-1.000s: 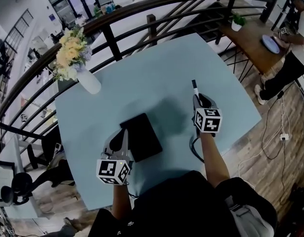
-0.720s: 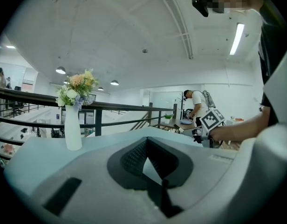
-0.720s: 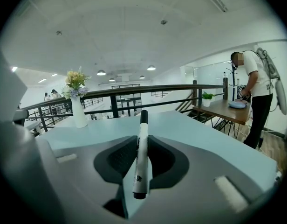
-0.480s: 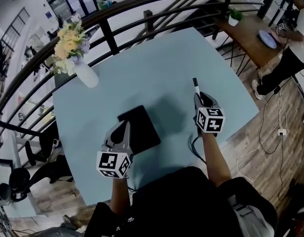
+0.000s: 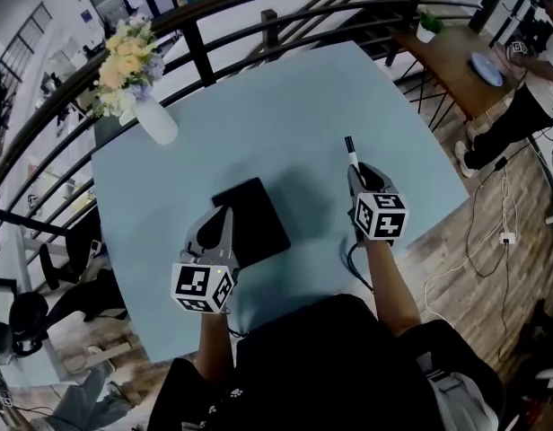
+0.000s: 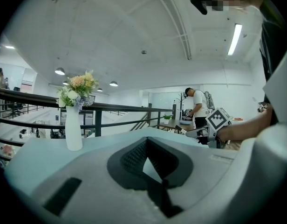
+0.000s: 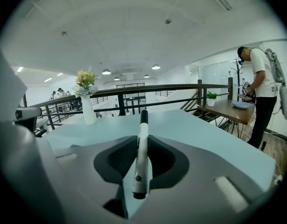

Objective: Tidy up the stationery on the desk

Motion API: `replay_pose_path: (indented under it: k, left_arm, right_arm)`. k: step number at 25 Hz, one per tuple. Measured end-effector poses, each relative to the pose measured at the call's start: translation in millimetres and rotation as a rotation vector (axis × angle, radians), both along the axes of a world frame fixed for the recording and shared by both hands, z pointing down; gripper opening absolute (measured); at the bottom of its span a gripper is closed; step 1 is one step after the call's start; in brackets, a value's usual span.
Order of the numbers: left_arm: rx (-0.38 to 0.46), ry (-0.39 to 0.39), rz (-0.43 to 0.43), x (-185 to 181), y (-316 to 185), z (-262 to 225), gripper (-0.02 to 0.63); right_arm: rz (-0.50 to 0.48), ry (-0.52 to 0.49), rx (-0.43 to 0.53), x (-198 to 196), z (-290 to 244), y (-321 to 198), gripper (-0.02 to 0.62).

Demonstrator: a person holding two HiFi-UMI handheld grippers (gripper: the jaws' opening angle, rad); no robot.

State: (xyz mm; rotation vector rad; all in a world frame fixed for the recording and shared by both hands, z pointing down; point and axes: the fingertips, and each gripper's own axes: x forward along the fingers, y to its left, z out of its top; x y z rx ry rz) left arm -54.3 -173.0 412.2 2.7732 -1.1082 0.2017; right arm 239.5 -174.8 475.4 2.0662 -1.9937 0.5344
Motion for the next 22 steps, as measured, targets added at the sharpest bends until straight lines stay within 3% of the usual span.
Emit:
replay_pose_path:
  k: [22]
  left_arm:
    - [-0.020,-0.021,-0.155,-60,15,8,-0.008]
  right_arm:
    - [-0.204,-0.100,-0.138,-95,60,-14,0.081]
